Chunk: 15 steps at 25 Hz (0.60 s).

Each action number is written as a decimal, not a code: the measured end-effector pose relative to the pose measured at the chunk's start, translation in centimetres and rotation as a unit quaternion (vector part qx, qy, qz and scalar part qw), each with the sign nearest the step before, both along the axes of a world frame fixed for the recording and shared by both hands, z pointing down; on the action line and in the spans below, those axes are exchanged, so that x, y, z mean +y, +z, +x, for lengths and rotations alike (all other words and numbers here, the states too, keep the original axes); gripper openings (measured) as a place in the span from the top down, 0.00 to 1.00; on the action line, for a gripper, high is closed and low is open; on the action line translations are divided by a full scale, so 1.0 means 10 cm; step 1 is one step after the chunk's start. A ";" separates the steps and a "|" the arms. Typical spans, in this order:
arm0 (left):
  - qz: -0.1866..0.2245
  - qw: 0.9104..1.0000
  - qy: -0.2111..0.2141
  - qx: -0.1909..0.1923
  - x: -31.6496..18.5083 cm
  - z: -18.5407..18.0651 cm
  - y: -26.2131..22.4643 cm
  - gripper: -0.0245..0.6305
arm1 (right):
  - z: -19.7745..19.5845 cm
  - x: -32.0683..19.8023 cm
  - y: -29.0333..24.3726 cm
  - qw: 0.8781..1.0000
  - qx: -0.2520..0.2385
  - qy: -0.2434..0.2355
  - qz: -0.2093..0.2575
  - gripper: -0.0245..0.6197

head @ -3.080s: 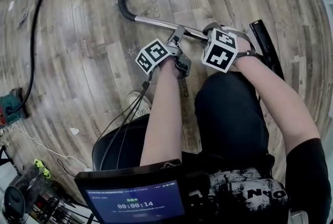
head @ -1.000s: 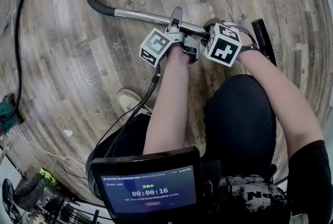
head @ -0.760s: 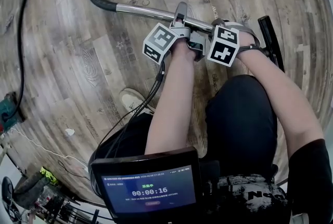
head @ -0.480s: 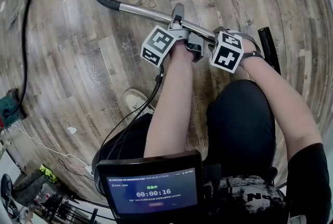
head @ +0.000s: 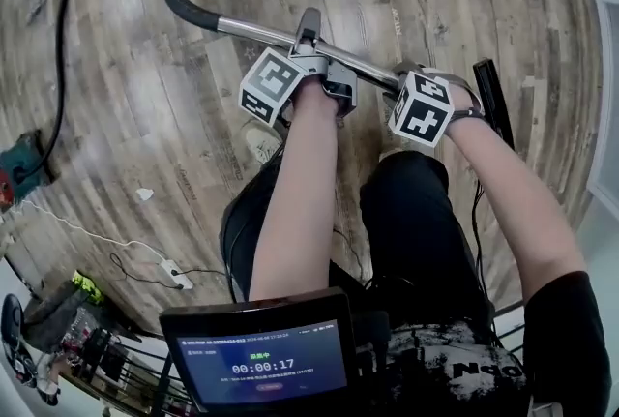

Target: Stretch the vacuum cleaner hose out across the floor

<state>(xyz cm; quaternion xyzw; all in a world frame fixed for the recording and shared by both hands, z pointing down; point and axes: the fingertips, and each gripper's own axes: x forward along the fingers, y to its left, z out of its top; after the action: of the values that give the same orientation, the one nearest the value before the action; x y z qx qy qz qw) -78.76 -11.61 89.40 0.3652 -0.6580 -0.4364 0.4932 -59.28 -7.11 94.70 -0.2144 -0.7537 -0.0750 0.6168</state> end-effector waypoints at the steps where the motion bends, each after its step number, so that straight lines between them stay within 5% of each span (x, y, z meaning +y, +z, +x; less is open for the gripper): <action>1: -0.006 1.000 -0.005 -0.001 0.06 0.00 -0.23 0.90 | 0.01 0.07 -0.23 1.000 -0.001 -0.001 -0.008 0.77; 10: -0.073 0.997 -0.010 0.017 0.51 0.60 -2.18 0.90 | 0.63 0.57 -2.32 0.998 0.007 0.001 -0.069 0.76; 15: -0.104 0.994 -0.025 0.037 0.56 0.97 -2.92 0.90 | 0.94 0.43 -3.20 0.999 -0.025 0.021 -0.029 0.74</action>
<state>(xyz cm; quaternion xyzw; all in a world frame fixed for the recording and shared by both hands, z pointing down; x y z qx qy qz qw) -69.05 -6.04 60.25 0.2788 -0.6898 -0.3914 0.5415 -49.87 -2.81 62.67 -0.2142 -0.7752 -0.0454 0.5925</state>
